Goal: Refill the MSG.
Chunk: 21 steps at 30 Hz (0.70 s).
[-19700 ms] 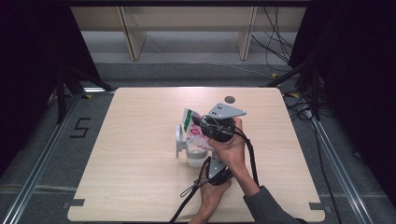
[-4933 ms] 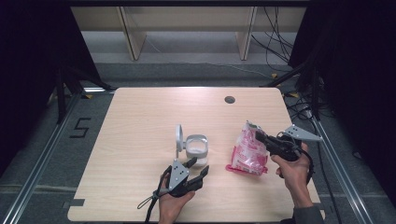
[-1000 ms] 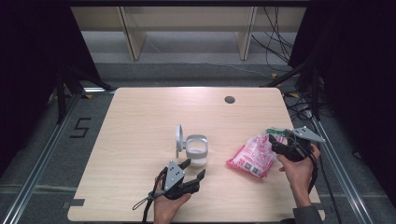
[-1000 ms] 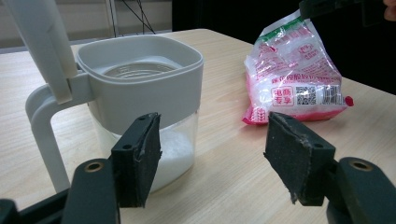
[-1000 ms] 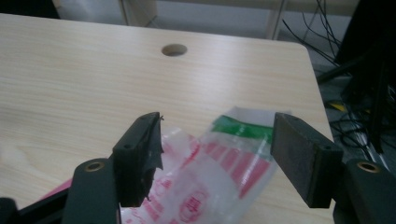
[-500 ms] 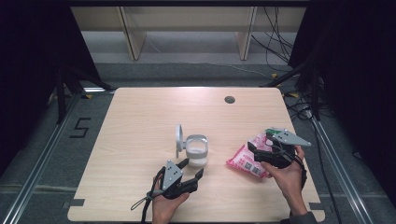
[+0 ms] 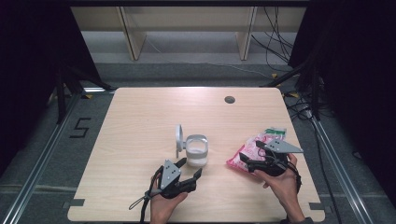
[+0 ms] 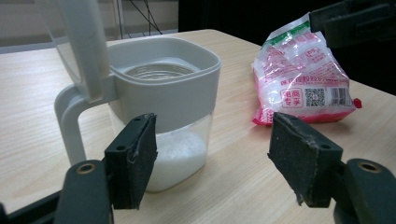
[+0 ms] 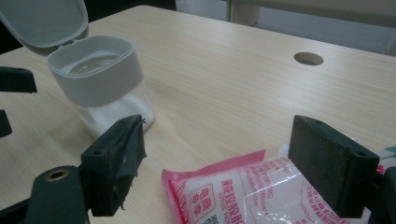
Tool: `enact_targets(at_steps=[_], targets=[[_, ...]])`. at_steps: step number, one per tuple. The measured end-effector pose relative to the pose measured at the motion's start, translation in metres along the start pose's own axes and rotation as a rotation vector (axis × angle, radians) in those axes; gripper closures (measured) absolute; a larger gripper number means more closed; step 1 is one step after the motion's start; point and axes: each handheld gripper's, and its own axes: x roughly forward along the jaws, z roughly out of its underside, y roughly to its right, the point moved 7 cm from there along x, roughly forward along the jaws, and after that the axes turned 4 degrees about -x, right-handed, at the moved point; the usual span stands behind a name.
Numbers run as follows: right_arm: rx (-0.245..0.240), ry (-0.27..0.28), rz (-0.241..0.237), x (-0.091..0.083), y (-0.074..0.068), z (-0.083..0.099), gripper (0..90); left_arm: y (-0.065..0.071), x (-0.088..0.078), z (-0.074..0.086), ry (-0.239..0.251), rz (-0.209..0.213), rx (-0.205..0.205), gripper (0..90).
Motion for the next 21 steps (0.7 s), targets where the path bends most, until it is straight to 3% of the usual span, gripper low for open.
enact_targets(at_steps=[1, 3, 4, 6, 8, 9, 10, 12, 14, 18, 21], targets=[[-0.009, 0.011, -0.008, 0.002, 0.000, 0.000, 19.7, -0.001, -0.002, 0.000, -0.013, -0.003, 0.009, 31.3], [-0.011, 0.012, -0.005, 0.001, -0.002, 0.002, 20.3, -0.002, -0.003, -0.001, -0.005, -0.010, -0.021, 30.7], [-0.001, 0.023, -0.014, 0.002, -0.003, 0.002, 20.3, -0.002, -0.004, -0.001, -0.010, -0.012, -0.020, 30.5], [-0.037, 0.012, -0.012, 0.002, -0.001, 0.005, 20.6, -0.005, -0.005, -0.003, -0.005, -0.008, 0.004, 29.5], [-0.012, -0.002, -0.022, 0.000, -0.004, 0.007, 20.8, -0.008, -0.007, -0.005, -0.005, -0.011, -0.001, 29.1], [-0.038, 0.006, -0.030, 0.001, -0.003, 0.008, 21.0, -0.009, -0.008, -0.005, -0.013, -0.014, 0.004, 28.6], [-0.012, -0.001, -0.030, 0.000, -0.006, 0.010, 21.4, -0.011, -0.009, -0.006, -0.009, -0.016, 0.001, 28.5], [-0.034, 0.006, -0.039, 0.001, -0.006, 0.011, 21.4, -0.013, -0.011, -0.007, -0.008, -0.026, -0.004, 28.3], [-0.009, 0.005, -0.045, 0.001, -0.010, 0.013, 21.4, -0.016, -0.013, -0.008, -0.003, -0.032, -0.011, 28.1], [-0.026, -0.030, -0.053, -0.001, -0.013, 0.018, 21.7, -0.021, -0.017, -0.009, -0.002, -0.048, -0.013, 28.0], [-0.029, -0.020, -0.069, 0.000, -0.015, 0.019, 21.8, -0.024, -0.018, -0.010, 0.000, -0.053, -0.011, 28.0]])
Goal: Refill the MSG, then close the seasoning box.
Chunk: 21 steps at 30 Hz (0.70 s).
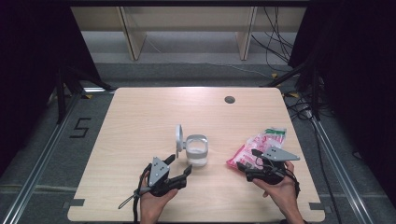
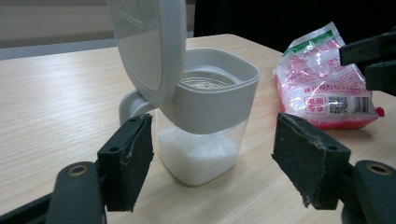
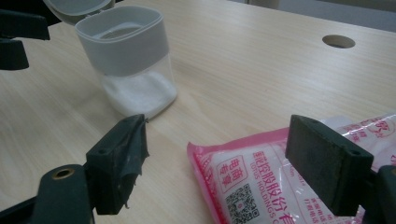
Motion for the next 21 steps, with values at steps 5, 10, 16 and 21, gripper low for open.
enact_targets(at_steps=[5, 10, 16, 21], targets=[[-0.006, -0.012, -0.015, 0.000, -0.006, 0.004, 22.0, -0.003, -0.001, -0.001, 0.003, -0.012, -0.007, 28.1], [-0.028, -0.020, -0.015, -0.001, -0.006, 0.006, 22.3, -0.007, -0.004, -0.002, 0.001, -0.021, -0.003, 28.0], [-0.018, -0.018, -0.031, -0.002, -0.008, 0.008, 22.4, -0.011, -0.005, -0.001, -0.002, -0.032, 0.004, 28.2], [-0.015, -0.012, -0.037, -0.002, -0.009, 0.009, 22.6, -0.012, -0.004, -0.002, 0.005, -0.030, 0.011, 31.1]])
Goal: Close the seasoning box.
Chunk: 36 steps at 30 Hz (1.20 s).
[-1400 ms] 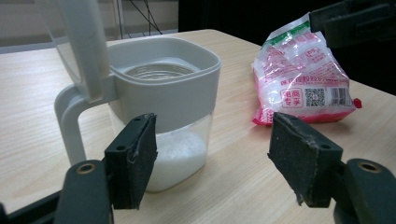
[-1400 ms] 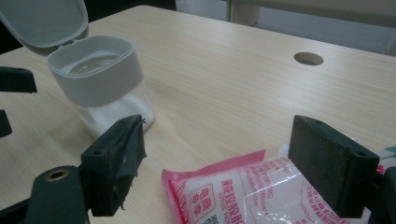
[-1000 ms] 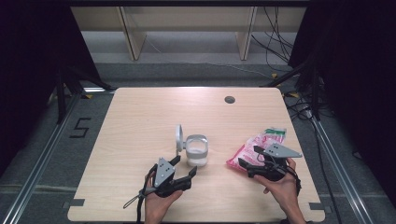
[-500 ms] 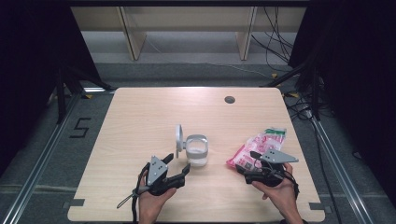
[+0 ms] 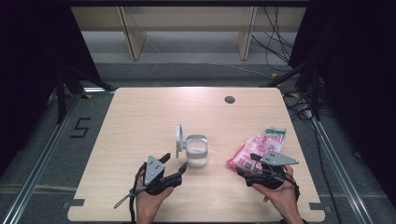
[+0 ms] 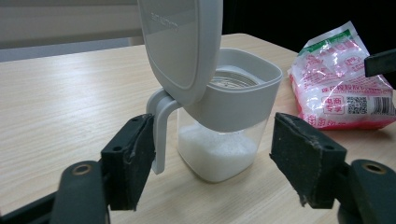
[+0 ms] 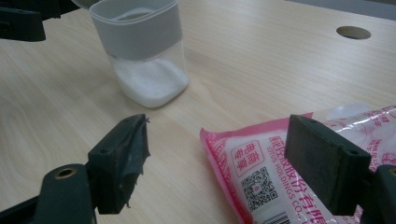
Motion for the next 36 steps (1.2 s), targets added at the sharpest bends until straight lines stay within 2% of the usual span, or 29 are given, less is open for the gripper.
enact_targets(at_steps=[2, 3, 4, 6, 8, 9, 10, 12, 13, 15, 18, 20, 21, 26, 27, 28, 31, 36], targets=[[-0.009, -0.018, 0.014, -0.003, 0.002, 0.002, 22.7, 0.000, -0.001, 0.000, -0.001, -0.006, 0.002, 33.2], [0.025, -0.017, 0.016, -0.003, -0.001, 0.002, 22.7, 0.000, -0.002, 0.000, 0.009, 0.000, 0.006, 35.8], [-0.003, -0.006, 0.018, -0.003, 0.002, 0.001, 22.7, 0.000, -0.003, 0.000, 0.011, 0.000, 0.014, 39.7], [-0.022, -0.009, 0.027, -0.004, 0.003, 0.002, 22.9, -0.002, -0.005, -0.002, 0.030, 0.012, 0.025, 46.3], [0.022, -0.026, 0.022, -0.006, -0.001, 0.003, 22.9, -0.005, -0.006, -0.004, 0.040, 0.007, 0.033, 55.0], [-0.003, -0.002, 0.023, -0.004, 0.001, 0.001, 23.1, -0.006, -0.007, -0.005, 0.058, 0.004, 0.027, 60.0], [-0.004, -0.002, 0.018, -0.004, 0.000, 0.001, 23.2, -0.008, -0.007, -0.006, 0.065, 0.001, 0.031, 66.4], [-0.006, -0.006, 0.031, -0.005, 0.000, 0.001, 23.3, -0.011, -0.008, -0.008, 0.061, -0.011, 0.041, 73.6], [-0.017, 0.001, 0.031, -0.005, 0.001, 0.000, 23.3, -0.013, -0.008, -0.008, 0.065, -0.017, 0.036, 77.2], [-0.004, -0.004, 0.025, -0.005, -0.001, 0.001, 23.5, -0.018, -0.007, -0.008, 0.065, -0.045, 0.050, 82.6], [-0.016, 0.000, 0.018, -0.005, -0.001, 0.001, 23.6, -0.021, -0.005, -0.008, 0.062, -0.059, 0.049, 88.9], [-0.019, -0.011, 0.019, -0.006, -0.001, 0.002, 23.8, -0.023, -0.002, -0.009, 0.059, -0.069, 0.058, 89.3], [0.006, -0.016, 0.020, -0.007, -0.003, 0.002, 23.8, -0.024, -0.002, -0.010, 0.057, -0.069, 0.056, 89.3], [-0.029, 0.002, 0.025, -0.006, -0.001, 0.001, 24.1, -0.027, 0.002, -0.015, 0.061, -0.067, 0.043, 89.3], [-0.007, -0.009, 0.020, -0.007, -0.003, 0.002, 24.1, -0.027, 0.002, -0.016, 0.067, -0.070, 0.029, 89.2], [0.007, -0.016, 0.015, -0.007, -0.004, 0.003, 24.2, -0.027, 0.003, -0.017, 0.070, -0.066, 0.040, 89.2], [0.009, -0.012, 0.016, -0.007, -0.005, 0.003, 24.3, -0.027, 0.004, -0.021, 0.079, -0.066, 0.053, 89.1], [0.014, -0.014, 0.018, -0.008, -0.005, 0.003, 24.4, -0.026, 0.008, -0.028, 0.084, -0.058, 0.052, 89.0]])
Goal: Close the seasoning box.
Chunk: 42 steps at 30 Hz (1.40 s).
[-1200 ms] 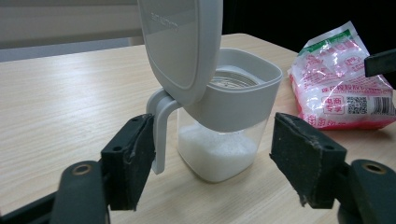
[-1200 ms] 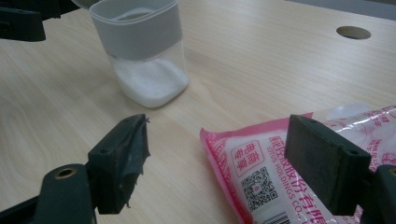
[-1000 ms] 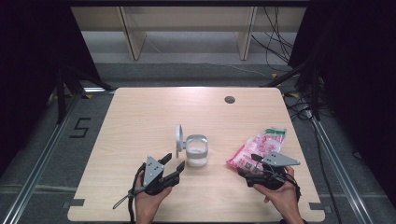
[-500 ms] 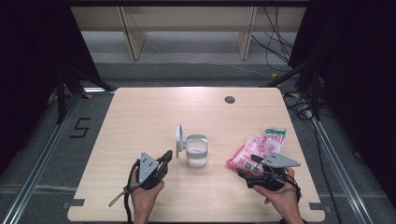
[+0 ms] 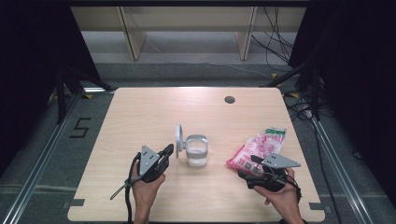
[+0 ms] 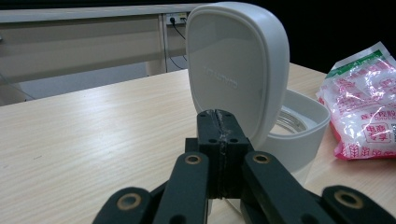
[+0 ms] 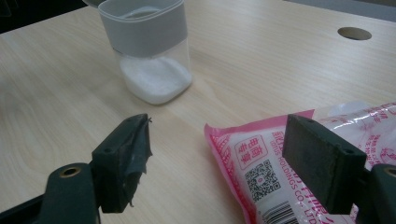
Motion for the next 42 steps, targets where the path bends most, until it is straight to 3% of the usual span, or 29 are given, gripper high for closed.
enact_targets(at_steps=[8, 20, 42], targets=[[-0.030, 0.005, -0.001, 0.001, 0.003, 0.000, 24.5, 0.004, 0.004, -0.011, 0.015, 0.021, 0.014, 88.6], [-0.024, 0.014, -0.025, 0.001, 0.001, -0.001, 24.6, 0.011, 0.005, -0.016, 0.013, 0.026, 0.031, 89.0], [-0.019, 0.013, -0.024, 0.001, 0.000, -0.001, 24.7, 0.025, 0.012, -0.021, 0.014, 0.059, 0.049, 89.0]])
